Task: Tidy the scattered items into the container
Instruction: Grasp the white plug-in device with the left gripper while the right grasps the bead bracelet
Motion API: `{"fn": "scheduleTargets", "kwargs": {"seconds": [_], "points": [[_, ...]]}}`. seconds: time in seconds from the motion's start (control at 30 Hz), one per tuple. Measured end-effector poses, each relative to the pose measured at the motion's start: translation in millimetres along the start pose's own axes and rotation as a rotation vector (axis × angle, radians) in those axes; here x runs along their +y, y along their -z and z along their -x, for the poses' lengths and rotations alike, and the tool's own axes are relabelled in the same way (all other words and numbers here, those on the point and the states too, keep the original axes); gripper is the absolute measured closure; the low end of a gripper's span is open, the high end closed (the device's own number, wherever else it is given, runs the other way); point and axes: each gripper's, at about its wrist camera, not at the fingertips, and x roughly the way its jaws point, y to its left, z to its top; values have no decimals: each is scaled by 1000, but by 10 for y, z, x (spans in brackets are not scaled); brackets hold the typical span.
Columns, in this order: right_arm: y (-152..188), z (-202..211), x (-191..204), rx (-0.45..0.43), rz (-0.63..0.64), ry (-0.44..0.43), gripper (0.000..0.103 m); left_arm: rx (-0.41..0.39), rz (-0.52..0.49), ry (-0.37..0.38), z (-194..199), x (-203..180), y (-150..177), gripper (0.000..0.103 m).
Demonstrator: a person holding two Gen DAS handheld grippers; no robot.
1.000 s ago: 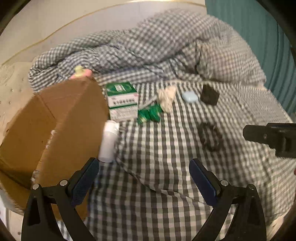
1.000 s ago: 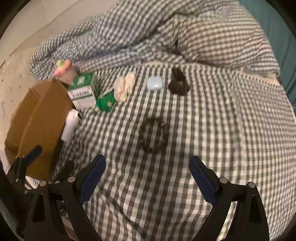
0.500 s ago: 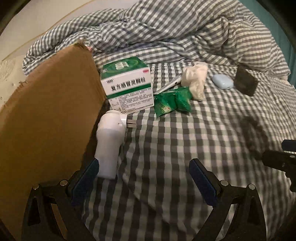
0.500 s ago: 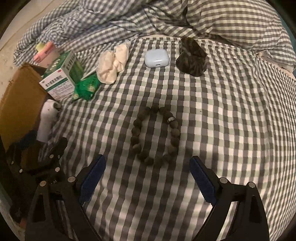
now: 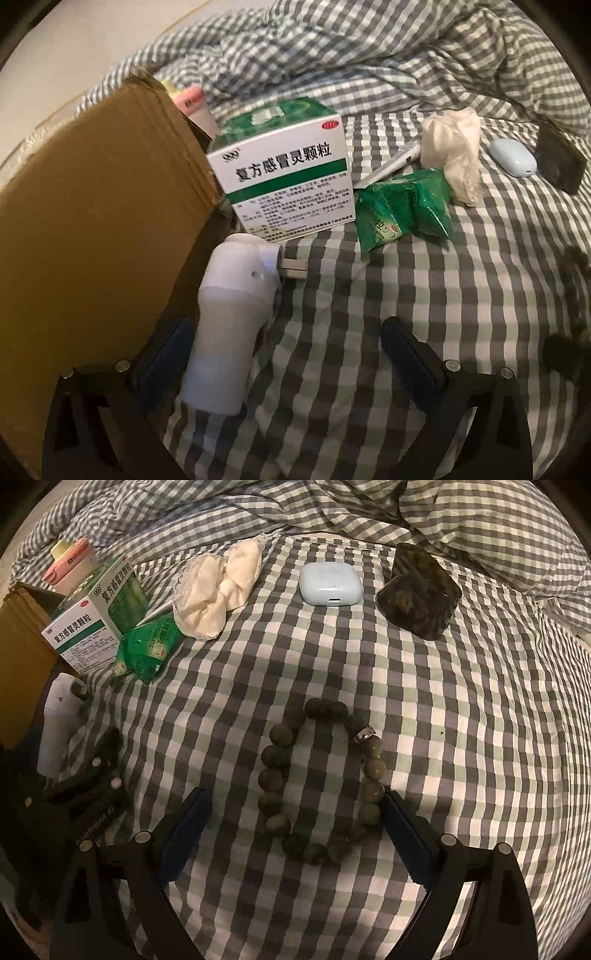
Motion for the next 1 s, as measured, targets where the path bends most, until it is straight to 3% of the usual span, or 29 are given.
{"fn": "scheduleTargets", "kwargs": {"seconds": [0.13,0.17,0.23,0.27,0.3,0.37,0.43,0.5,0.57,0.63,1.0], "points": [[15,0,36,-11,5,30,14,41,49,44,-74,69,-44,0],[20,6,45,-15,8,40,20,60,67,65,-99,101,-51,0],[30,48,48,-24,1,43,38,96,112,120,-133,145,-51,7],[30,89,30,-29,-10,39,62,128,161,180,-163,213,-45,15],[24,115,-5,-32,-23,23,80,151,207,229,-190,278,-35,18],[37,195,-79,-35,-51,-2,80,163,226,250,-187,336,-24,23],[70,263,-104,-49,-55,3,80,162,218,247,-134,341,-11,35],[116,345,-137,-59,-72,-15,80,159,217,253,-63,360,-6,67],[159,445,-180,-76,-86,-34,80,168,218,290,-28,385,-20,69],[215,567,-230,-92,-98,-48,103,175,218,307,9,391,-4,69],[351,818,-351,-99,-121,-97,103,155,164,393,503,202,140,71]]}}
